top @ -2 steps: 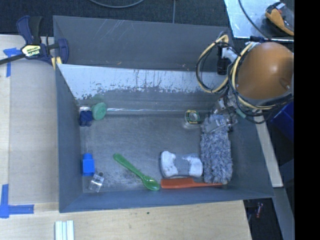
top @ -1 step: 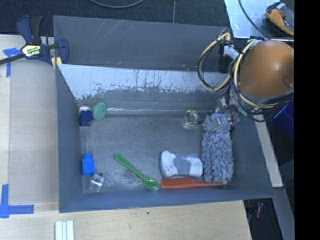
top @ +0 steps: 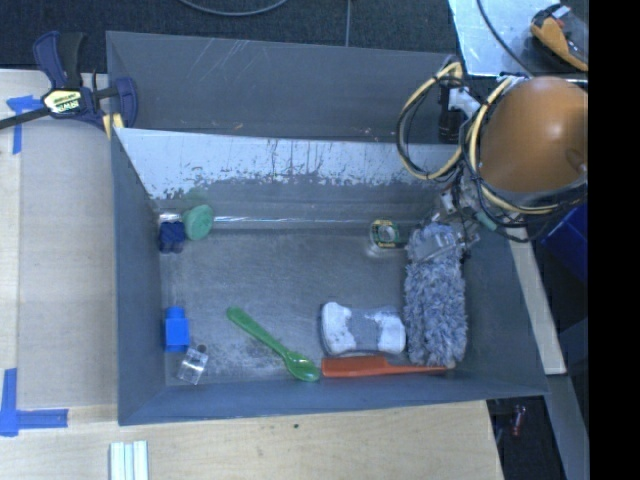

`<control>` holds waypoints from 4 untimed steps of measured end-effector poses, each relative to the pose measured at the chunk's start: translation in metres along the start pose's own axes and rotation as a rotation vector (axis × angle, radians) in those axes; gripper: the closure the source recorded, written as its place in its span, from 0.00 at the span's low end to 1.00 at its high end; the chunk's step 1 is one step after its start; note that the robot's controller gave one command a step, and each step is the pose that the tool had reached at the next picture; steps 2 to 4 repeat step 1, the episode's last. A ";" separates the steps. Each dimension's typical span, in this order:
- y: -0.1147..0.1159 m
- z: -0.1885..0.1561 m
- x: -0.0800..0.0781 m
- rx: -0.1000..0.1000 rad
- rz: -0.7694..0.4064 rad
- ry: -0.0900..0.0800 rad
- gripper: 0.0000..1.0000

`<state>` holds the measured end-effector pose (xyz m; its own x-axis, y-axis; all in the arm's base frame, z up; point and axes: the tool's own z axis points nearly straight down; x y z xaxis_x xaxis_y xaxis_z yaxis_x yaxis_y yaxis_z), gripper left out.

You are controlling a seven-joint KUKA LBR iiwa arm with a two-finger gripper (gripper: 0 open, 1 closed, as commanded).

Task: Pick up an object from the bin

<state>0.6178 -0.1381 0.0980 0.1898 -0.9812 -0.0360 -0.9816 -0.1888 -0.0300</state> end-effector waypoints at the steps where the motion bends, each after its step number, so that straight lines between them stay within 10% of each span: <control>1: 0.000 -0.020 -0.002 -0.004 0.001 -0.003 1.00; 4: 0.000 -0.020 -0.002 -0.004 0.001 -0.003 1.00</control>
Offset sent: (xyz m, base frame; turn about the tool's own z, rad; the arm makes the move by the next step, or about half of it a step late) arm -0.0015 0.0007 0.0405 0.0013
